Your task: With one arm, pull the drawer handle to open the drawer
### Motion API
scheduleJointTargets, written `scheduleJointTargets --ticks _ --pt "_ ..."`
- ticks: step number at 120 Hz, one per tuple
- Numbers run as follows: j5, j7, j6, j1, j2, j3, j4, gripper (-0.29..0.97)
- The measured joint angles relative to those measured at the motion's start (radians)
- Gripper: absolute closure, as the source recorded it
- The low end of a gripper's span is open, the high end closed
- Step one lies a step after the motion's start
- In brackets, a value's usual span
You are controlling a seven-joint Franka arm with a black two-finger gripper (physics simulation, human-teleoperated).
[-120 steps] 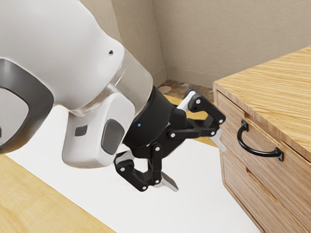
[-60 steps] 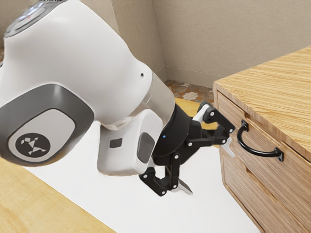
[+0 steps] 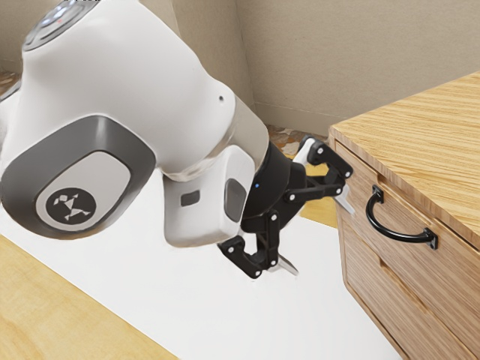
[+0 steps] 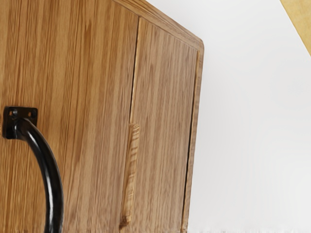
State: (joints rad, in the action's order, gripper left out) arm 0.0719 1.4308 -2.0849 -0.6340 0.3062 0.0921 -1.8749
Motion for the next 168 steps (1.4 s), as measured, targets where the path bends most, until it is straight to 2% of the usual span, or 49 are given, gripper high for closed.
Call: scheduleJointTargets --ticks 44,110,151,168 --pt "-0.005 -0.025 -0.048 0.004 -0.101 -0.003 0.053 0.03" --pt "-0.012 -0.062 -0.073 0.006 -0.160 -0.005 0.043 0.00" --pt "-0.013 -0.079 -0.073 0.004 -0.150 -0.005 0.035 0.07" --pt "-0.014 -0.088 -0.074 0.005 -0.150 -0.005 0.034 0.18"
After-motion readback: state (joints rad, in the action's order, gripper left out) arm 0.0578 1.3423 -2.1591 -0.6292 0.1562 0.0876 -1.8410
